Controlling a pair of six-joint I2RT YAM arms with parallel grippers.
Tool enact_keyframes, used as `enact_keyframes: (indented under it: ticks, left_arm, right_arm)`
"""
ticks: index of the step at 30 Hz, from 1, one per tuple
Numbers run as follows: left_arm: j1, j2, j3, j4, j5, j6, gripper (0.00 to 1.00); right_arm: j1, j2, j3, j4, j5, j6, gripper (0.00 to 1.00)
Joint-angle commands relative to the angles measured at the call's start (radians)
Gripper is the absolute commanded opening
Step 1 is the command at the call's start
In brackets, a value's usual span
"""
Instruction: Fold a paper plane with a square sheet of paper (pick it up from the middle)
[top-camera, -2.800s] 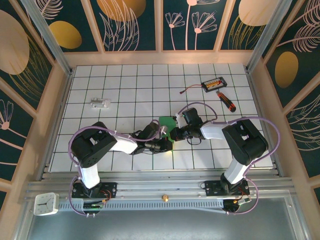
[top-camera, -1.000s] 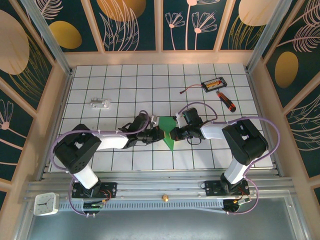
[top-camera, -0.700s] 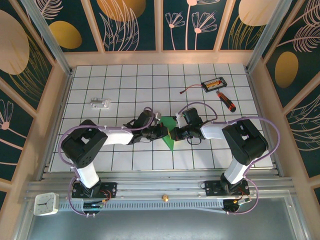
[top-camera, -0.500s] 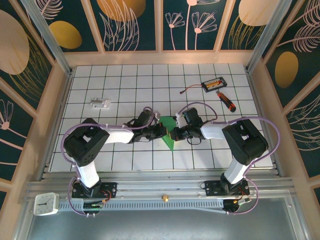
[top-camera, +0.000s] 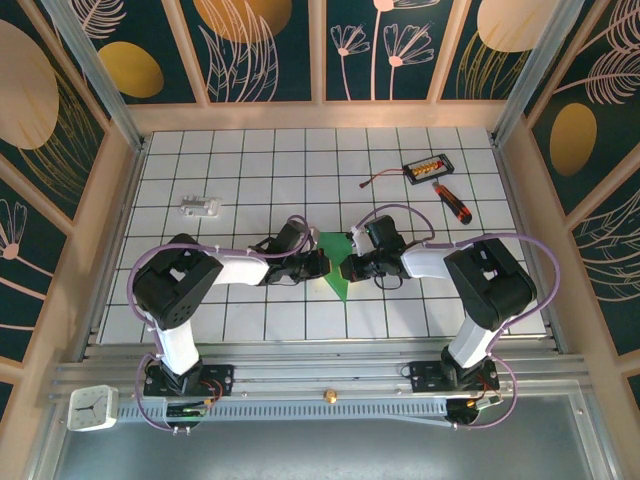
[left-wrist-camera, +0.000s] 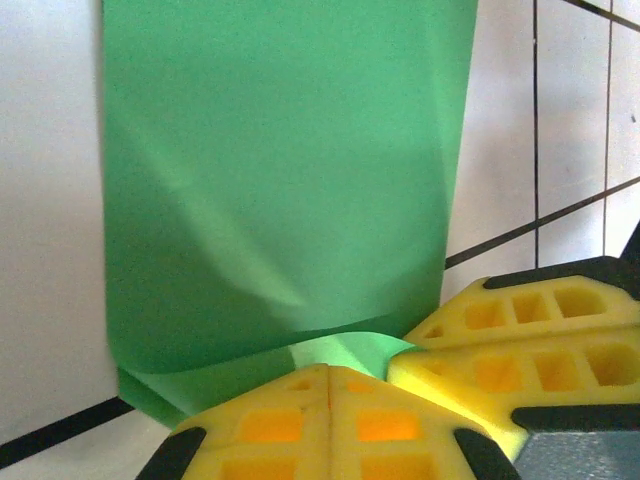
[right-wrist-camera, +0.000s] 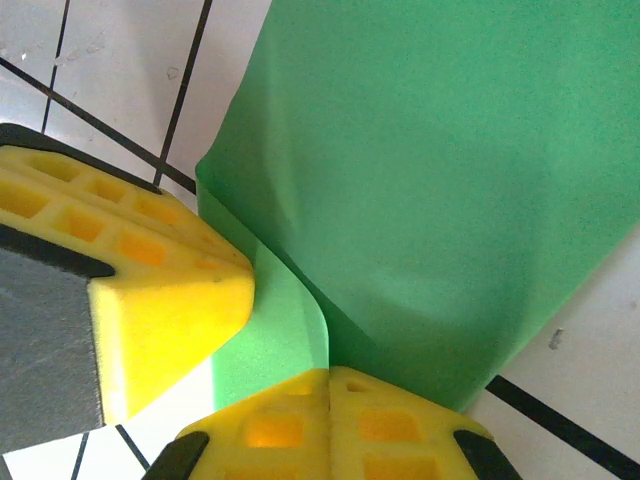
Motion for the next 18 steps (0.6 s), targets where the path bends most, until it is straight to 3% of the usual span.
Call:
enact_keyframes:
  ticks: [1,11,18]
  left_arm:
    - [0.008,0.017,-0.023,-0.035,-0.024,0.03,0.0]
    - [0.01,0.028,-0.07,-0.052,-0.037,0.057,0.0]
    - [0.009,0.031,-0.088,-0.071,-0.047,0.077,0.0]
  right_arm:
    - [-0.005,0.044,-0.031,-0.085,0.06,-0.001,0.0]
    - [-0.004,0.038,-0.017,-0.095,0.059,0.001,0.0]
    - [-0.005,-0.036,0.025,-0.138,0.077,0.015,0.11]
